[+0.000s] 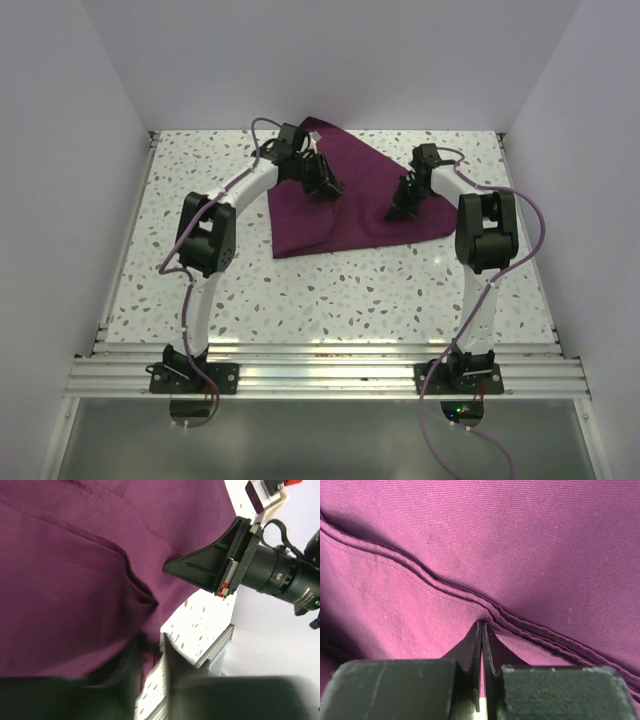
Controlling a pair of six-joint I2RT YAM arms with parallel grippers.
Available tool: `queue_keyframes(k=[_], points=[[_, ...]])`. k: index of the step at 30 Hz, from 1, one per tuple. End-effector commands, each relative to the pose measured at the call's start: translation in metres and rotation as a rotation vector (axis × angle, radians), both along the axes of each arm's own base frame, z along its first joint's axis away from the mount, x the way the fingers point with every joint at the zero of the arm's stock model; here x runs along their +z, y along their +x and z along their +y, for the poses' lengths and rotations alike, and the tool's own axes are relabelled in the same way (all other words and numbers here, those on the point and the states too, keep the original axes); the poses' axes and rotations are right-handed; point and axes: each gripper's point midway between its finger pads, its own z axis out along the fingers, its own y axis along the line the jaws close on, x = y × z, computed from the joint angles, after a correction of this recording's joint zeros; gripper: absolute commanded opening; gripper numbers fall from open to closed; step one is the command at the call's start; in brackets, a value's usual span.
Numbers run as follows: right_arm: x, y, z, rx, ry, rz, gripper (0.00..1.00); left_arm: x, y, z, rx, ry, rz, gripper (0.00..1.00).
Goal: Prepare the surgical pack
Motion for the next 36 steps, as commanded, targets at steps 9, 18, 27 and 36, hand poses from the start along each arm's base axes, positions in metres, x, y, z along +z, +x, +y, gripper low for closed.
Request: queue_keyframes(k=[9,18,27,36], points=[[0.016,-0.008,-0.008,0.044,-0.079,0.022,0.00,0.052,0.027,0.041,0.036,0.133,-0.283,0.53],[0.117,0.028,0.072,0.158,0.218,-0.291,0.01,0.030,-0.039,0.085,0.001,0.094,-0.236,0.33],[0.093,0.029,0.167,0.302,0.374,-0.208,0.02,-0.036,-0.082,0.087,-0.039,0.108,-0.058,0.18],[0.044,0.033,0.119,0.198,0.145,-0.118,0.00,-0.063,-0.105,0.095,-0.032,0.112,0.027,0.14]])
